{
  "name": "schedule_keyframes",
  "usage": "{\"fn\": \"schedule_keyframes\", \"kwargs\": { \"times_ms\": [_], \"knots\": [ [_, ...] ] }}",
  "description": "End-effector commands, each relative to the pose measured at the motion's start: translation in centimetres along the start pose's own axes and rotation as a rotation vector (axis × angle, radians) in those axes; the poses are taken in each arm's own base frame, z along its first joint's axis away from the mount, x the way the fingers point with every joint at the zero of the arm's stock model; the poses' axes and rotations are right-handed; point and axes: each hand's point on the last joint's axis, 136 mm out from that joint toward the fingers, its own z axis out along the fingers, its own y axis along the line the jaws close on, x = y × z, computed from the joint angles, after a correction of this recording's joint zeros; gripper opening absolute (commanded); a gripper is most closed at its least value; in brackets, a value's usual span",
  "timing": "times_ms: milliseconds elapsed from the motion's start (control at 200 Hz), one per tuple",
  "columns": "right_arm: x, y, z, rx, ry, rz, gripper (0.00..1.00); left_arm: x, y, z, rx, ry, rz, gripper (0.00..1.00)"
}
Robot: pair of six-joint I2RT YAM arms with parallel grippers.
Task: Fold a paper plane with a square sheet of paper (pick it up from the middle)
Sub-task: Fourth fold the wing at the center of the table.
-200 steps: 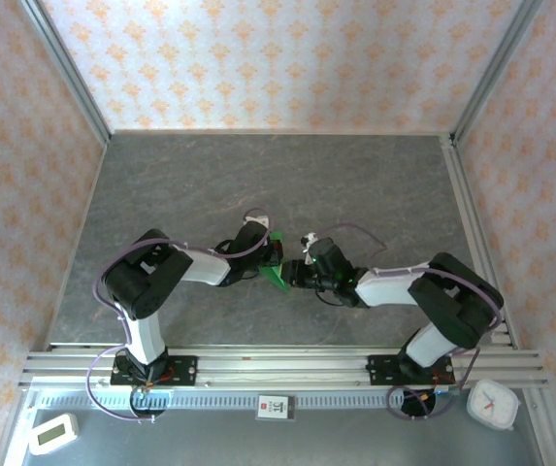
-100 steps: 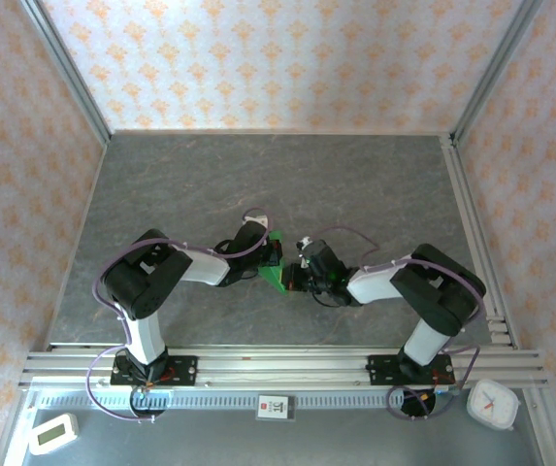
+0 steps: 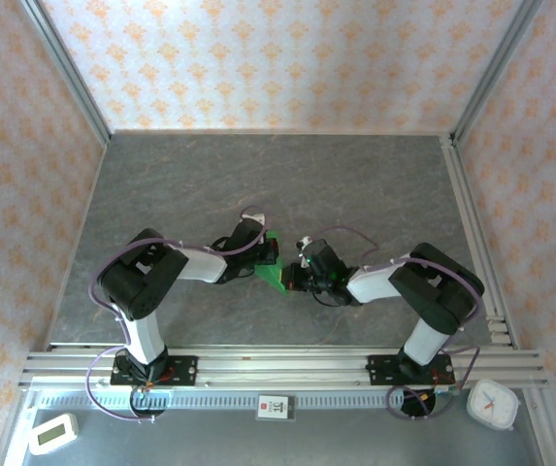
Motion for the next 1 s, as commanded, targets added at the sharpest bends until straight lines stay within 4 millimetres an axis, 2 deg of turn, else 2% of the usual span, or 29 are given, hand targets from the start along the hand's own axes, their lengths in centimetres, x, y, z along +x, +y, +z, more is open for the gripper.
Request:
{"fn": "schedule_keyframes", "kwargs": {
  "times_ms": [0,385,591,661,721,801,996],
  "knots": [
    [2.2,-2.7,0.7,0.077,0.067,0.005,0.0,-1.3,1.1,-0.5,-0.052,-0.027,0.023,0.0],
    [2.5,-2.8,0.7,0.078,0.077,0.009,0.0,-2.0,2.8,-1.1,-0.098,-0.066,0.0,0.0],
    [2.0,-1.8,0.7,0.047,0.076,0.017,0.0,-1.0,3.5,-0.8,-0.105,-0.051,-0.015,0.0],
    [1.5,-1.0,0.5,0.028,0.067,0.014,0.0,-0.6,3.7,-0.8,-0.11,-0.046,-0.015,0.0],
    [0.7,-0.4,0.1,0.02,0.049,0.007,0.1,-0.5,3.9,-0.8,-0.117,-0.045,-0.015,0.0],
    [-0.6,0.6,-0.7,0.009,0.016,-0.008,0.17,-0.4,4.1,-0.9,-0.122,-0.042,-0.009,0.0],
    [-3.7,3.2,-3.2,-0.016,-0.064,-0.05,0.19,0.0,4.3,-1.0,-0.129,-0.032,0.0,0.0]
  ]
}}
